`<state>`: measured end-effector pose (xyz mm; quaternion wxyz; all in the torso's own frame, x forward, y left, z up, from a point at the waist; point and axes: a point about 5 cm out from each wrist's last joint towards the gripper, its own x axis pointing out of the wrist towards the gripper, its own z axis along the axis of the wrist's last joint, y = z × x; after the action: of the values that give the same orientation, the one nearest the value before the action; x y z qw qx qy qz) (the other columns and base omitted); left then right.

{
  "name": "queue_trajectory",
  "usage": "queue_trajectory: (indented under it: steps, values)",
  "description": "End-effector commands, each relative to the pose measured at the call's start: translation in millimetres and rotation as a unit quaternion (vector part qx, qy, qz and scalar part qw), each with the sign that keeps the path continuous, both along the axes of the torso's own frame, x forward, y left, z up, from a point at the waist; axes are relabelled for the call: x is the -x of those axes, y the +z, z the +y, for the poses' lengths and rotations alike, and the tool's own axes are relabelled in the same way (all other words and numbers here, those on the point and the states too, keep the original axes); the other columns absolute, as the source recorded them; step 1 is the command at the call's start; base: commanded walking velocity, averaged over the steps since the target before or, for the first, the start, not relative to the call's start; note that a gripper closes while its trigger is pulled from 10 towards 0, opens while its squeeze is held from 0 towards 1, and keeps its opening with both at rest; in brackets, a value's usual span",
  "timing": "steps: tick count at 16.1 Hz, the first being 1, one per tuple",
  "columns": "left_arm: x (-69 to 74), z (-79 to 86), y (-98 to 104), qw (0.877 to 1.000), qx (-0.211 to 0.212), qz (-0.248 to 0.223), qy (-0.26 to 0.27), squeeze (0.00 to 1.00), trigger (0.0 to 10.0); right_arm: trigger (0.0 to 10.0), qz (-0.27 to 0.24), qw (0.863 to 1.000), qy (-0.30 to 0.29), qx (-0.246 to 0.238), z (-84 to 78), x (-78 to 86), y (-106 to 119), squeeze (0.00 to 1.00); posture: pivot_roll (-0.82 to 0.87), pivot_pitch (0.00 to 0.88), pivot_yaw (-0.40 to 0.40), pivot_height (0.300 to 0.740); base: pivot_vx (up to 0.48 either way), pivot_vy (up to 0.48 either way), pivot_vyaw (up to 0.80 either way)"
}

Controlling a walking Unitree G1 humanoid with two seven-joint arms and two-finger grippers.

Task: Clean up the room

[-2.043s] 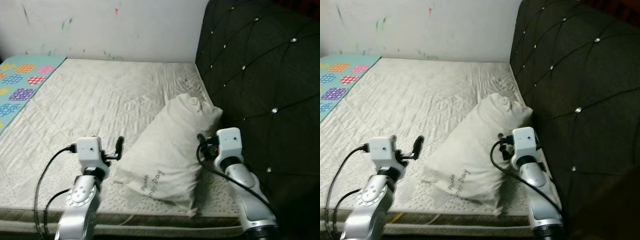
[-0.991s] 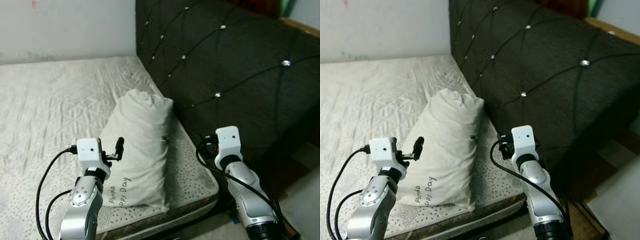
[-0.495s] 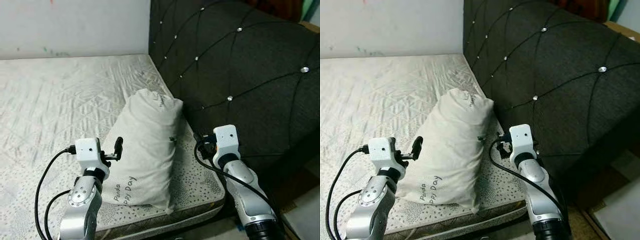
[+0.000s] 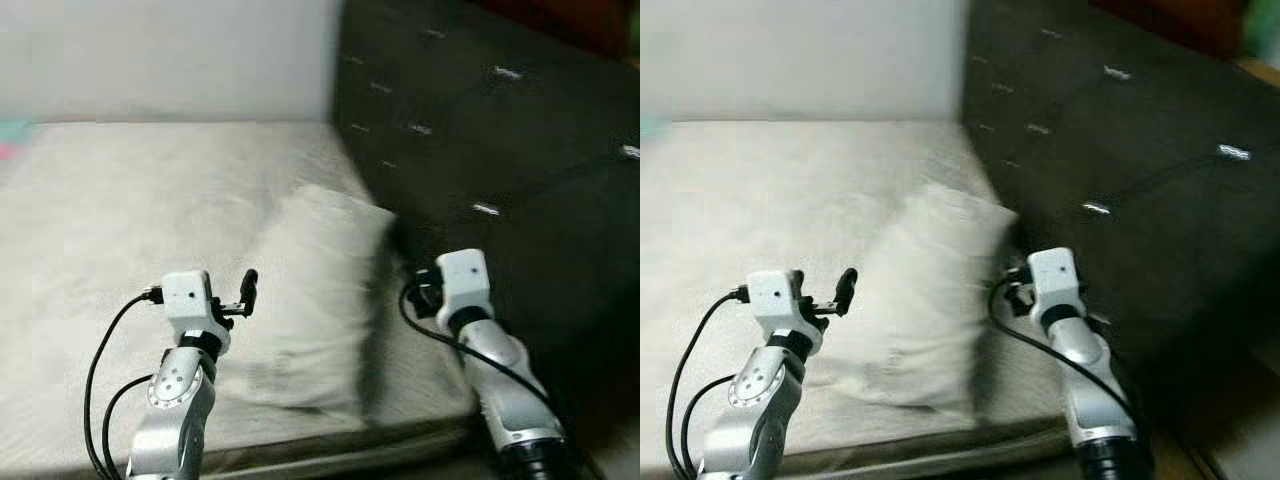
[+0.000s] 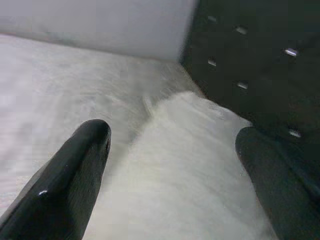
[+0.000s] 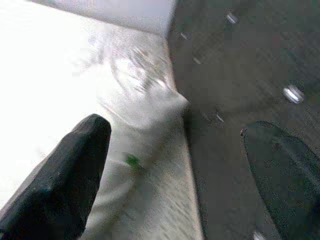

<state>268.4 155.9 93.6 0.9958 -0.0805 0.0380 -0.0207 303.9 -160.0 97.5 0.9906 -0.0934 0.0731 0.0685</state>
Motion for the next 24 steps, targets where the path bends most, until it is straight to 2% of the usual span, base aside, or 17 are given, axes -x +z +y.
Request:
queue_trajectory:
  steps: [1, 4, 7, 15, 19, 24]
  values:
    - [1.5, 7.4, -3.3, 1.000, -0.003, 0.009, 0.013, 0.00, 10.0, 10.0, 0.001, 1.000, 0.010, -0.004, 6.6, -0.2, -0.8, 0.00, -0.17, 0.000, -0.052, 0.740, 0.000, 0.480, 0.00]
    - [1.4, 8.3, -3.8, 1.000, 0.008, 0.008, 0.020, 0.00, 10.0, 10.0, 0.002, 1.000, 0.012, 0.000, 5.0, 0.0, -1.7, 0.00, -0.17, 0.000, -0.053, 0.740, 0.000, 0.480, 0.00]
    - [2.9, 10.0, -1.1, 0.999, 0.037, -0.008, 0.023, 0.00, 10.0, 10.0, 0.002, 1.000, 0.017, 0.008, 4.1, -0.3, -1.7, 0.00, -0.17, 0.000, -0.059, 0.740, 0.000, 0.000, 0.00]
    - [3.8, 9.4, -0.3, 0.999, 0.037, -0.010, 0.014, 0.00, 10.0, 10.0, 0.003, 1.000, 0.025, 0.016, 6.4, 0.8, -3.8, 0.00, -0.17, 0.000, -0.052, 0.740, 0.000, 0.000, 0.00]
    - [2.9, 9.1, 0.0, 0.999, 0.037, -0.011, 0.010, 0.00, 10.0, 10.0, 0.002, 1.000, 0.025, 0.017, 6.4, 1.2, -4.0, 0.00, -0.18, 0.000, -0.049, 0.740, 0.000, 0.000, -0.64]
    - [2.5, 7.7, 1.6, 0.999, 0.038, -0.019, 0.004, 0.00, 10.0, 10.0, 0.001, 1.000, 0.024, 0.019, 5.2, 0.0, -3.3, 0.00, -0.18, 0.000, -0.053, 0.740, 0.059, 0.000, 0.00]
